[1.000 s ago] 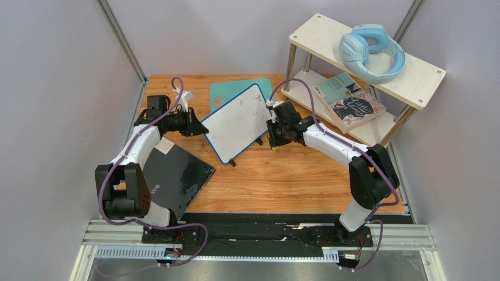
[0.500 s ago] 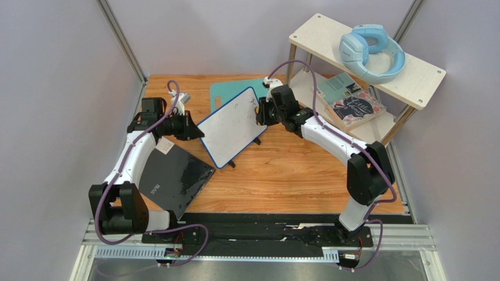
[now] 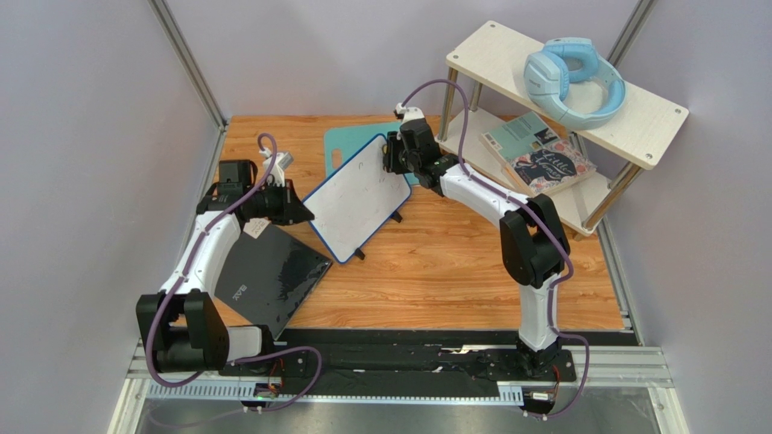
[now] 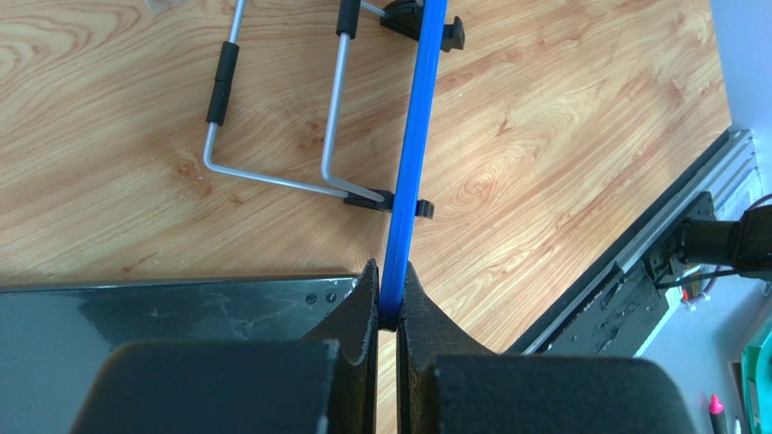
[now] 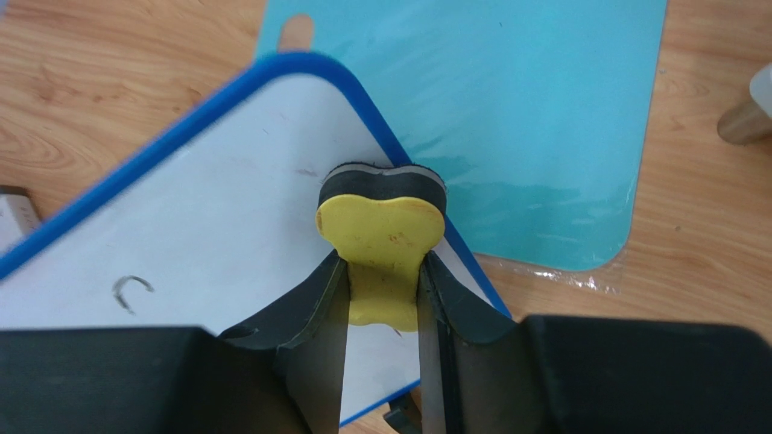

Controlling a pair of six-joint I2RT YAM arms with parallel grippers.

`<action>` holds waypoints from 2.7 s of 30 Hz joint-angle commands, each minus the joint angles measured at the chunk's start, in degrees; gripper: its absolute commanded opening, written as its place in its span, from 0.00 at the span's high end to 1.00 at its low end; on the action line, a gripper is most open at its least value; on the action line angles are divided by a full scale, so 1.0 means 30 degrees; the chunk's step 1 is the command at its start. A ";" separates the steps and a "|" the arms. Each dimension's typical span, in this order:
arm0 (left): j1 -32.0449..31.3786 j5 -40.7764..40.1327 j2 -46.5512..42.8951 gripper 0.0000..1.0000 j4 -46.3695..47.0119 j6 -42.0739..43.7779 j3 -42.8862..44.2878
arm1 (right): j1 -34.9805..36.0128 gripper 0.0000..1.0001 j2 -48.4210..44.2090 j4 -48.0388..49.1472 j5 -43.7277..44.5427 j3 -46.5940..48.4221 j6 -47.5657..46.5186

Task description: Erase the whiteboard

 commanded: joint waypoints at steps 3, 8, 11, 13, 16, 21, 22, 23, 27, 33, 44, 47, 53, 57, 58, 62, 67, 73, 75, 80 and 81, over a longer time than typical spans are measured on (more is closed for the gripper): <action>0.0031 -0.1649 -0.0548 1.00 -0.0011 0.0714 -0.0198 | 0.0048 1.00 -0.0014 0.1892 -0.1108 0.1537 0.1030; 0.0030 -0.1386 -0.0402 1.00 0.0018 0.0743 -0.0139 | 0.0517 1.00 -0.0569 0.2124 -0.0612 -0.0511 0.0943; 0.0059 -0.1385 -0.0372 1.00 0.0019 0.0714 -0.0080 | 0.0546 1.00 -0.1038 0.2477 -0.0610 -0.2065 0.1089; 0.0060 -0.1298 -0.0430 1.00 0.0048 0.0743 -0.0080 | 0.0547 1.00 -0.1244 0.2681 -0.0755 -0.2942 0.1089; 0.0030 -0.1297 -0.0431 1.00 0.0077 0.0713 -0.0110 | 0.0692 1.00 -0.1186 0.2654 -0.1545 -0.3240 0.1090; 0.0031 -0.1210 -0.0518 1.00 0.0077 0.0742 -0.0139 | 0.2126 1.00 -0.1215 0.2478 -0.1783 -0.2949 0.0183; 0.0030 -0.1210 -0.0519 1.00 0.0077 0.0714 -0.0168 | 0.2593 1.00 -0.1128 0.2332 -0.1927 -0.2802 0.0094; 0.0001 -0.1210 -0.0519 1.00 0.0048 0.0713 -0.0226 | 0.2742 1.00 -0.1069 0.2302 -0.2132 -0.2627 0.0093; -0.0028 -0.1151 -0.0548 1.00 0.0106 0.0655 -0.0227 | 0.3591 1.00 -0.0660 0.2185 -0.3450 -0.1778 0.0708; -0.0116 -0.1151 -0.0460 1.00 0.0048 0.0626 -0.0227 | 0.4736 1.00 -0.0541 0.2213 -0.3921 -0.1044 0.0415; -0.0291 -0.1268 -0.0401 1.00 -0.0011 0.0626 -0.0256 | 0.3038 1.00 -0.0397 0.2126 -0.2075 0.1940 0.1470; -0.0321 -0.1326 -0.0401 1.00 -0.0011 0.0655 -0.0256 | 0.2423 1.00 0.0071 0.2068 -0.1784 0.2646 0.1674; -0.0351 -0.1298 -0.0460 1.00 -0.0070 0.0625 -0.0256 | 0.1134 1.00 0.1857 0.0985 -0.0524 0.4258 0.1881; -0.0380 -0.1268 -0.0431 1.00 -0.0070 0.0655 -0.0256 | 0.0665 1.00 0.2328 0.0807 0.0240 0.4172 0.1354; -0.0409 -0.1297 -0.0431 1.00 -0.0070 0.0684 -0.0256 | 0.0577 1.00 0.2388 0.0749 0.0181 0.4201 0.1295; -0.0409 -0.1239 -0.0401 1.00 -0.0070 0.0684 -0.0227 | 0.0605 1.00 0.2214 0.0836 -0.0929 0.3968 0.1557; -0.0526 -0.1268 -0.0372 1.00 -0.0070 0.0713 -0.0256 | 0.1598 1.00 0.0987 0.2065 -0.2103 0.2885 0.2084; -0.0672 -0.1297 -0.0313 1.00 -0.0128 0.0713 -0.0227 | 0.3150 1.00 0.0046 0.2710 -0.2456 0.1741 0.2379; -0.0702 -0.1355 -0.0284 1.00 -0.0128 0.0713 -0.0227 | 0.3562 1.00 -0.0043 0.2857 -0.2427 0.1594 0.2349; -0.0760 -0.1414 -0.0284 1.00 -0.0157 0.0743 -0.0227 | 0.4121 1.00 0.0162 0.2770 -0.1638 0.1565 0.2495; -0.0790 -0.1415 -0.0284 1.00 -0.0128 0.0743 -0.0227 | 0.4034 1.00 0.0220 0.2741 -0.0853 0.1564 0.2467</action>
